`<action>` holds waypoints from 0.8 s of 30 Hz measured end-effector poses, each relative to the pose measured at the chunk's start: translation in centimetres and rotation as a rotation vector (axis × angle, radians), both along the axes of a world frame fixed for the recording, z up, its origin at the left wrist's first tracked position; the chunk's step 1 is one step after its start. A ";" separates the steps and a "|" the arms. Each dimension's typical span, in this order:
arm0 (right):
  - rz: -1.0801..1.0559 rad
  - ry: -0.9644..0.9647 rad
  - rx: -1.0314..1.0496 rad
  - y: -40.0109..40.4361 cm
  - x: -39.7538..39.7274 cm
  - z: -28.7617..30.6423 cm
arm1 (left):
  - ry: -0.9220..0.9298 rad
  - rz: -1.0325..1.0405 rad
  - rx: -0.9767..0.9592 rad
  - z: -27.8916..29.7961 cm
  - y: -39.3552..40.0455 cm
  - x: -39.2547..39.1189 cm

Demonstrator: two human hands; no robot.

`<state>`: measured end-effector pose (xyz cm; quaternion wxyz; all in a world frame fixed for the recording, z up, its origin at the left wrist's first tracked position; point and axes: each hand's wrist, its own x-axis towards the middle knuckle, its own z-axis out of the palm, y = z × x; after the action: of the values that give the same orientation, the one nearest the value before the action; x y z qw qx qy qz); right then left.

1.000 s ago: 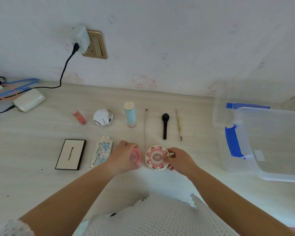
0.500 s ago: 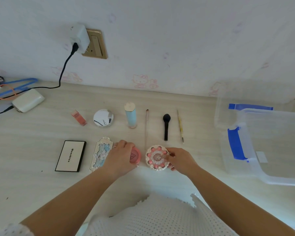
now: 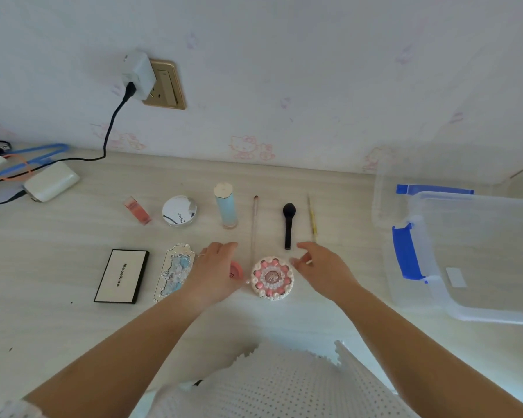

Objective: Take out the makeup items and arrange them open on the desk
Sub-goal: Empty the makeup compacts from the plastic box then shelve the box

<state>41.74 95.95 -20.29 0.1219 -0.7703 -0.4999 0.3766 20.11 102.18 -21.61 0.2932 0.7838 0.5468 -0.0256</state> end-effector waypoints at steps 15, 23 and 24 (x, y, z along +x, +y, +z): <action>-0.311 0.349 0.537 -1.5 13.2 12.8 | -0.696 0.079 -0.008 13.4 1.6 16.9; -0.417 0.179 0.527 -4.1 27.5 13.2 | -0.682 0.193 -0.119 11.6 1.3 24.8; -0.414 0.159 0.504 -4.2 28.8 12.8 | -0.675 0.212 -0.142 11.1 1.4 25.4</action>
<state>70.55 91.74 -7.51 0.4213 -0.7692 -0.3992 0.2673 45.54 103.60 -10.51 0.5121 0.6648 0.4942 0.2271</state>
